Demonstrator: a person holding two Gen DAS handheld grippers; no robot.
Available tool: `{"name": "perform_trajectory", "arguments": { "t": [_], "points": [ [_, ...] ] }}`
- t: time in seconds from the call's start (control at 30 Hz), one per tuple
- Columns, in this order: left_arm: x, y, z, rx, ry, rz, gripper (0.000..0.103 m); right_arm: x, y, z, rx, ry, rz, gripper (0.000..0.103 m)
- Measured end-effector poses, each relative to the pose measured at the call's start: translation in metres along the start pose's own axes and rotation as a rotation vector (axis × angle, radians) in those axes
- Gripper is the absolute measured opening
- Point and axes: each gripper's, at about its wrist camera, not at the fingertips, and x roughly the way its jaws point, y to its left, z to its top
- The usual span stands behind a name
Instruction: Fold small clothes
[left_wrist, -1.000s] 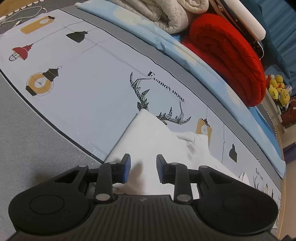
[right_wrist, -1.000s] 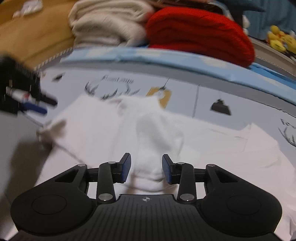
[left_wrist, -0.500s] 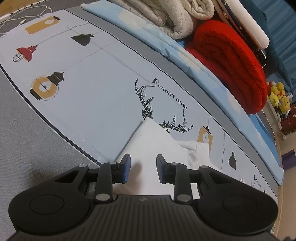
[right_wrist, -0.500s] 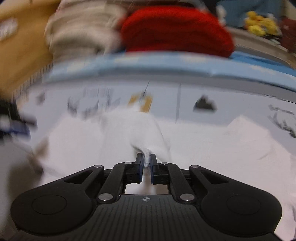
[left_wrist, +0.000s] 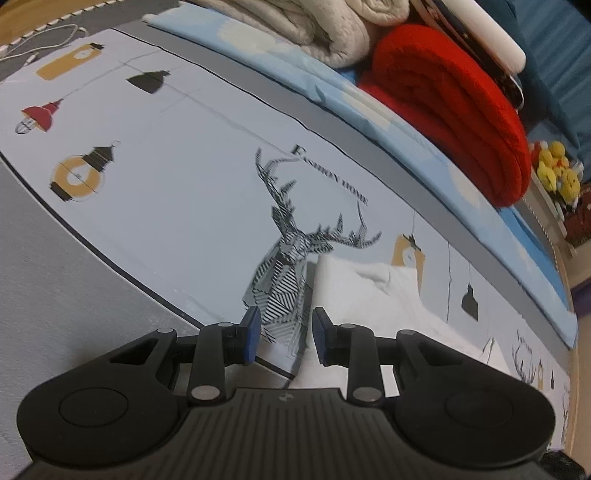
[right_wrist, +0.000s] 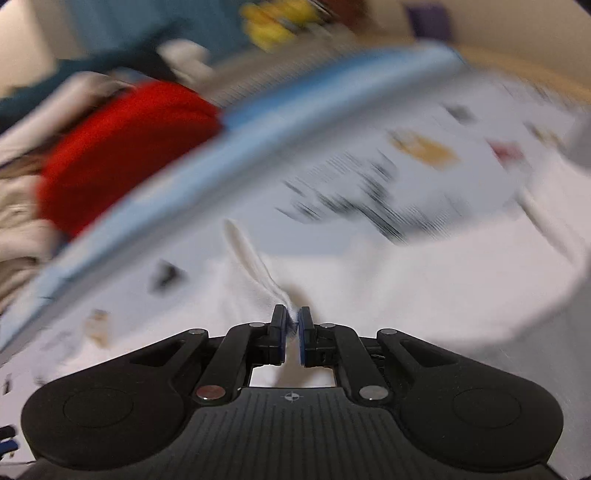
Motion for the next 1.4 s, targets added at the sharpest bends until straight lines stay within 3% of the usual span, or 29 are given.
{"name": "perform_trajectory", "arguments": {
  "t": [0.07, 0.23, 0.3, 0.37, 0.4, 0.47, 0.53, 0.6, 0.67, 0.73, 0.8, 0.93, 1.07, 1.13, 1.2, 1.27, 1.4],
  "points": [
    [0.006, -0.007, -0.005, 0.019, 0.022, -0.008, 0.033, 0.006, -0.012, -0.003, 0.029, 0.014, -0.016, 0.006],
    [0.021, -0.023, -0.019, 0.073, 0.076, -0.033, 0.04, -0.003, -0.016, 0.003, 0.053, -0.005, 0.057, 0.006],
    [0.028, -0.028, -0.026, 0.101, 0.101, -0.041, 0.041, 0.007, -0.021, 0.005, 0.075, 0.033, 0.029, 0.006],
    [0.035, -0.03, -0.033, 0.123, 0.129, -0.03, 0.041, 0.012, -0.028, 0.003, 0.096, 0.072, -0.053, 0.009],
    [0.039, -0.029, -0.036, 0.133, 0.144, -0.018, 0.041, 0.014, -0.032, 0.003, 0.105, 0.061, -0.108, 0.012],
    [0.046, -0.028, -0.043, 0.144, 0.175, 0.001, 0.041, 0.017, -0.038, 0.004, 0.107, 0.037, -0.128, 0.012],
    [0.05, -0.027, -0.047, 0.165, 0.196, 0.032, 0.041, 0.021, -0.039, 0.007, 0.127, 0.053, -0.074, 0.019],
    [0.051, -0.024, -0.05, 0.184, 0.204, 0.062, 0.041, 0.026, -0.039, 0.006, 0.147, 0.075, -0.03, 0.034],
    [0.05, -0.023, -0.05, 0.2, 0.197, 0.096, 0.04, 0.034, -0.038, 0.005, 0.145, 0.116, -0.008, 0.035],
    [0.048, -0.021, -0.05, 0.215, 0.189, 0.124, 0.041, 0.044, -0.034, 0.002, 0.108, 0.166, -0.046, 0.033],
    [0.047, -0.019, -0.049, 0.211, 0.187, 0.124, 0.041, 0.05, -0.034, -0.001, 0.072, 0.184, -0.094, 0.02],
    [0.033, -0.025, -0.048, 0.221, 0.127, 0.119, 0.038, 0.037, -0.026, 0.004, 0.044, 0.101, -0.16, 0.02],
    [0.027, -0.035, -0.05, 0.255, 0.133, 0.033, 0.038, 0.018, -0.009, 0.009, -0.025, -0.025, -0.074, 0.023],
    [0.036, -0.032, -0.055, 0.259, 0.177, 0.055, 0.038, 0.022, -0.004, 0.006, -0.042, 0.006, -0.004, 0.023],
    [0.044, -0.024, -0.057, 0.242, 0.208, 0.091, 0.036, 0.035, -0.008, 0.002, -0.021, 0.094, 0.004, 0.023],
    [0.041, -0.024, -0.055, 0.246, 0.173, 0.119, 0.036, 0.05, -0.015, -0.005, -0.024, 0.187, -0.072, 0.023],
    [0.015, -0.042, -0.046, 0.269, 0.044, 0.039, 0.036, 0.044, -0.012, -0.002, -0.031, 0.153, -0.056, 0.023]
  ]
}}
